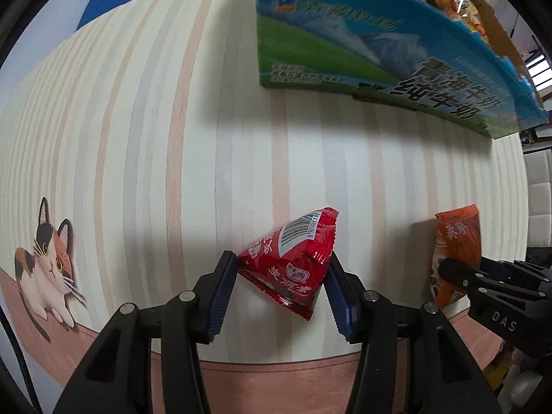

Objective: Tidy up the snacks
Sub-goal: 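Carry both packets over the box and open both tools to drop them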

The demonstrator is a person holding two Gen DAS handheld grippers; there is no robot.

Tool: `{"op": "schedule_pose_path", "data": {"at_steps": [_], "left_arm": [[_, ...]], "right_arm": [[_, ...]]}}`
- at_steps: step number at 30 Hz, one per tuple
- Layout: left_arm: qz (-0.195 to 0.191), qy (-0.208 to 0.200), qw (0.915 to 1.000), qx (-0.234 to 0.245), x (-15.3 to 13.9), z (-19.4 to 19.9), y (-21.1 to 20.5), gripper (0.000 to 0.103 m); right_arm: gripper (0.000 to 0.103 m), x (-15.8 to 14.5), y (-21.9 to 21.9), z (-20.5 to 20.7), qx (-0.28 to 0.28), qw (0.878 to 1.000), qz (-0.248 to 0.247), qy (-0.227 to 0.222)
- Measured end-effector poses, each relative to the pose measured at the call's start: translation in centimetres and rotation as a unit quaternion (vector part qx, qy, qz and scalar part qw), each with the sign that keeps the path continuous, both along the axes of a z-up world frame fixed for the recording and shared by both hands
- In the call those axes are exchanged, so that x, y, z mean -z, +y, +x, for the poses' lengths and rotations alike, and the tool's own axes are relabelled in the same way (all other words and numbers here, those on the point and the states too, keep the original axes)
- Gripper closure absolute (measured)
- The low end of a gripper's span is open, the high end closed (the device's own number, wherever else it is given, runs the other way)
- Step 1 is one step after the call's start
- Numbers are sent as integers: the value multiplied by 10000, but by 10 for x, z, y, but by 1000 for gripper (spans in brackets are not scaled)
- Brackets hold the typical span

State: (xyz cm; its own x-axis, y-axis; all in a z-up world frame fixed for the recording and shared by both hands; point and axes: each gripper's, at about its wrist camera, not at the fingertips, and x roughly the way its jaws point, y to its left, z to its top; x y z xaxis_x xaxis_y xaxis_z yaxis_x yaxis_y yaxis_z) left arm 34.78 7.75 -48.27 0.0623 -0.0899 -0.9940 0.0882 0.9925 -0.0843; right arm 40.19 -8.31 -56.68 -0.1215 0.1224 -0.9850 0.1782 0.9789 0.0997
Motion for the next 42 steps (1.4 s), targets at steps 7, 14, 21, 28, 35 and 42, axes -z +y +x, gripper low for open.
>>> {"op": "schedule_pose_path", "data": {"at_steps": [7,14,21,28,35,42], "left_arm": [[-161,-172,9997,68,-32,-16,-38,55],[-630,-467,9968,125,-90,-5,-61,55],[-1002,-952,9900,293,-151,58,-77,55],[-938,-810,9916,370,-145,127,-94,55],[-806,-313,9962,131,-98,156,-93,55],[-738,-35,9973,-16,-71,164,-95,53]], "right_arm": [[70,-26,-10,-13,153,9991,364,-165],[70,-92,-41,-6,341,9933,846,-704],[70,-190,-91,46,478,9813,935,-1612],[70,-216,-122,128,427,9795,741,-1823],[70,-196,-124,200,183,9844,684,-1614],[68,-167,-112,251,-66,9861,721,-1494]]}}
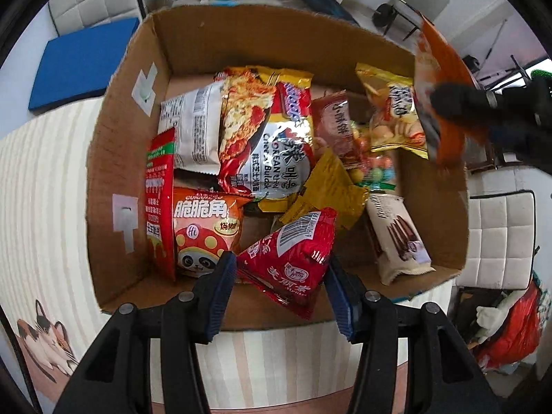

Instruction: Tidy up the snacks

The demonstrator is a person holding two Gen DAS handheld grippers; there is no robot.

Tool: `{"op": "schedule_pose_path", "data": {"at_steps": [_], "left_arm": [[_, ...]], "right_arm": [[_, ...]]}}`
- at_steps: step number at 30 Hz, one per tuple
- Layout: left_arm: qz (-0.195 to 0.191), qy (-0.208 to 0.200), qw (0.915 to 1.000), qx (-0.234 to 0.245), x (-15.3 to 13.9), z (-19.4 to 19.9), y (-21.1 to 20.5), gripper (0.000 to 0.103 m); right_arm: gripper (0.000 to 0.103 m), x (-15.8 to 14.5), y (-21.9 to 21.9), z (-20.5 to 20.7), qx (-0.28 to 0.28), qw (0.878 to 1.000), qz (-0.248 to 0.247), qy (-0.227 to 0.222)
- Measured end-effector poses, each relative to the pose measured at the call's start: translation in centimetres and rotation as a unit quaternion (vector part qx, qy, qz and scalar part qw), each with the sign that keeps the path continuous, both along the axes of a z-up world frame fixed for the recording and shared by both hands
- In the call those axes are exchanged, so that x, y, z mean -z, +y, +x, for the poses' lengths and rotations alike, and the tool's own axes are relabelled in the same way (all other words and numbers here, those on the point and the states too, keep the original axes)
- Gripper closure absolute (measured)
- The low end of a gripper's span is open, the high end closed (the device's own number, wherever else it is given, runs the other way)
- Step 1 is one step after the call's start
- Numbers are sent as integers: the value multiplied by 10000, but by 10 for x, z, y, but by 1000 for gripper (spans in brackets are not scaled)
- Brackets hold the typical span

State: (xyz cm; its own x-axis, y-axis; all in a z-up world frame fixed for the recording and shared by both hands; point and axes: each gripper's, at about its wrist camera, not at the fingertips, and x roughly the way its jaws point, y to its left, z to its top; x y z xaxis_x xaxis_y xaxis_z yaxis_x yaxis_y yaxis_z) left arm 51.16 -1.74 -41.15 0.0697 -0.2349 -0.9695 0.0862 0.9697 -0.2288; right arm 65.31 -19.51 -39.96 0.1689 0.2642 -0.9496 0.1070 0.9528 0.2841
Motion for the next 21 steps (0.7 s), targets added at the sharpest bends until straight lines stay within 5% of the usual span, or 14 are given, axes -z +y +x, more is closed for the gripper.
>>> {"op": "schedule_pose_path", "data": {"at_steps": [1,3,5,8,21], "left_arm": [[2,50,10000,-62,2,1,2,53],[25,103,9997,-216,6,5,6,50],[47,2,9995,-301,4,8,10,36],[104,-150,9993,-323,-3,13,11,20],[521,-600,9963,-317,-31,13,7,20]], "right_arm": [[65,5,0,7,0,10000,31,85],[35,14,-2,17,34,9998,102,194],[21,17,-5,19,75,9998,15,161],[20,21,-10,17,100,9997,17,236],[9,29,-32,-51,119,9959,-831,326]]}}
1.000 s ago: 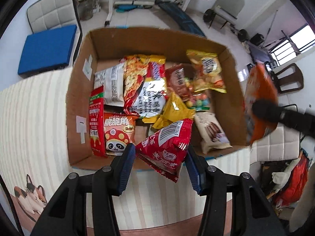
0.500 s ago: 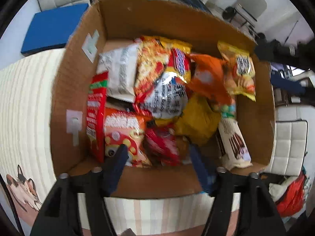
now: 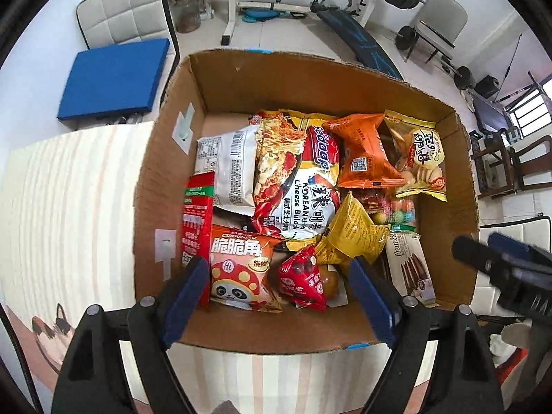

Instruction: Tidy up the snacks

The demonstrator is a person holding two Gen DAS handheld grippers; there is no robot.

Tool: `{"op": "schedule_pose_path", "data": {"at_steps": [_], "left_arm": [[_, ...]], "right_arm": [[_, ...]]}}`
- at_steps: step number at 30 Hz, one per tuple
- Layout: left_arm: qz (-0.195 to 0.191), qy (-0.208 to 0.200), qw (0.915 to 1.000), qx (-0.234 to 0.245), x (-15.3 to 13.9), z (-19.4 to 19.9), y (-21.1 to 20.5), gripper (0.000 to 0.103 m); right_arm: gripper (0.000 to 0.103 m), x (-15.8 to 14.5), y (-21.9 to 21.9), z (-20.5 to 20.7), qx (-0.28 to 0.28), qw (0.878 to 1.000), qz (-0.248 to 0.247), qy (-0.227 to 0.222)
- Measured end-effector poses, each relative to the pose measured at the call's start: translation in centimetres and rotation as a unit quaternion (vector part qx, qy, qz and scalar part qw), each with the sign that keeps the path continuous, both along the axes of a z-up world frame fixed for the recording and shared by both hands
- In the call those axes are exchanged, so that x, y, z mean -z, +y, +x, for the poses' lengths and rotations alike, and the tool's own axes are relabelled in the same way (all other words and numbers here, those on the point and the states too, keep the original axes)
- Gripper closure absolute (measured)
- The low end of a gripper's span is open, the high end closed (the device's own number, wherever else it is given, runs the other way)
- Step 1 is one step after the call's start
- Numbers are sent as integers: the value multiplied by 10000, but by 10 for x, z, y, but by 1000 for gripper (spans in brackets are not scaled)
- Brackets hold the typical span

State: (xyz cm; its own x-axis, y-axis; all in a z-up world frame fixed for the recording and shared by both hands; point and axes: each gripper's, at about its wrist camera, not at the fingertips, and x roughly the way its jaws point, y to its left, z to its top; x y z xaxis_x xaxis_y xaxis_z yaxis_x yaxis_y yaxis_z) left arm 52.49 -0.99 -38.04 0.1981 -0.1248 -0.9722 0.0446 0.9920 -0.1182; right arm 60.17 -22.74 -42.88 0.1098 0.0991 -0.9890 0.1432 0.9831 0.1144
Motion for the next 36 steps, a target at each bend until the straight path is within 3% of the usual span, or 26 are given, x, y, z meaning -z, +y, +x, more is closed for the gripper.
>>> {"op": "schedule_pose_path", "data": {"at_steps": [7,9,10,11,20,28,36], "left_arm": [[179,-206,9996,124,-13,-11,-7,20],[214,-275,9993,165,-16,-13,-8,13],[238,-315,9991,174,-18,-14,-9,3],[240,-358,9989,176,-20,-15,-9,2],[278,-640,9975,130,-43,-30,-9,2],[226,-1097,9936,120,-82,-67,-7,2],[252,-1601,9867,146,-127,-130,-4,2]], "right_arm": [[8,-6,3,-27,90,9998,-100,-172],[8,-6,3,-32,155,9997,-73,-172],[7,-7,3,-33,183,9996,-78,-179],[7,-7,2,-35,208,9996,-87,-176],[7,-20,-2,-52,386,9988,-42,-311],[6,-59,-2,-89,419,9962,-225,-727],[6,-112,5,-153,389,9909,-347,-1237]]}}
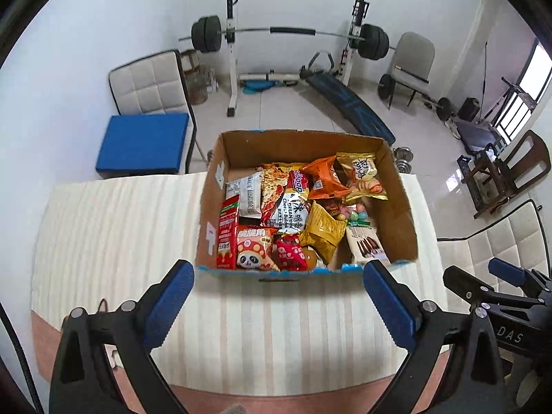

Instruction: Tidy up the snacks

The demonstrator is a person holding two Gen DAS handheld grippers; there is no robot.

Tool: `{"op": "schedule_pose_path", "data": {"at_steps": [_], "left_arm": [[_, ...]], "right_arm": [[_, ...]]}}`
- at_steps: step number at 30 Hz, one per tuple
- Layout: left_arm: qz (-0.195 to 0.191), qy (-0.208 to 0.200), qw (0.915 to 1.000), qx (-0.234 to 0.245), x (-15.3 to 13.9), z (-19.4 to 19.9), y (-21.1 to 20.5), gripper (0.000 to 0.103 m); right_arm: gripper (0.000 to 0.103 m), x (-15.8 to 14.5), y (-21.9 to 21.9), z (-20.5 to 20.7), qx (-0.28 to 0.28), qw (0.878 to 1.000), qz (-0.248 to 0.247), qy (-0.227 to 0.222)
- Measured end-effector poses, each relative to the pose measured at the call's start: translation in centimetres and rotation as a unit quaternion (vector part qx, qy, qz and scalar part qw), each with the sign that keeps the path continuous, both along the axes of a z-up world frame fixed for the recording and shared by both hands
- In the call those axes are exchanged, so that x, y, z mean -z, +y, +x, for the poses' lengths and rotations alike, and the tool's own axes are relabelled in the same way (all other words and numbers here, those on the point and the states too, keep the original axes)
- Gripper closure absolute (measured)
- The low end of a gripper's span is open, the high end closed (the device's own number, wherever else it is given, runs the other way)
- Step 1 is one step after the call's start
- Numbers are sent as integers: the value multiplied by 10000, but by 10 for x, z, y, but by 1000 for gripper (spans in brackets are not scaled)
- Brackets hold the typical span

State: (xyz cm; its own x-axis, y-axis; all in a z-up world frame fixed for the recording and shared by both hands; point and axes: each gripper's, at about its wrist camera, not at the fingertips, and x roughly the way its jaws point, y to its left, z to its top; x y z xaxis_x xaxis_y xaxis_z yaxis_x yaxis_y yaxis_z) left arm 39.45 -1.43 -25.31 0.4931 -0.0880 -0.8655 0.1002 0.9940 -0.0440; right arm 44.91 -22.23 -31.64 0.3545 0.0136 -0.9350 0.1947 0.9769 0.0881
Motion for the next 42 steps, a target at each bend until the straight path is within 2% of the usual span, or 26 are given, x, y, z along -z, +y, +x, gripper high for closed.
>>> {"op": "schedule_pose_path", "data": {"at_steps": [12,23,32,42], "left_arm": [[-20,-434,9991,-25,-54,-85,9,2],[-80,-628,9980,11,-81,-138,15,2],[-176,-835,9963,-107,-91,-155,21,1],[-60,-943,9953,-225,-84,-144,21,1]], "right_arm": [[6,-70,12,-104,7,9985,-64,-539],[6,-127,28,-182,-78,9953,-149,-954],[3,-147,35,-208,-145,9925,-397,-1144],[2,-140,32,-189,-63,9902,-561,-1279]]}}
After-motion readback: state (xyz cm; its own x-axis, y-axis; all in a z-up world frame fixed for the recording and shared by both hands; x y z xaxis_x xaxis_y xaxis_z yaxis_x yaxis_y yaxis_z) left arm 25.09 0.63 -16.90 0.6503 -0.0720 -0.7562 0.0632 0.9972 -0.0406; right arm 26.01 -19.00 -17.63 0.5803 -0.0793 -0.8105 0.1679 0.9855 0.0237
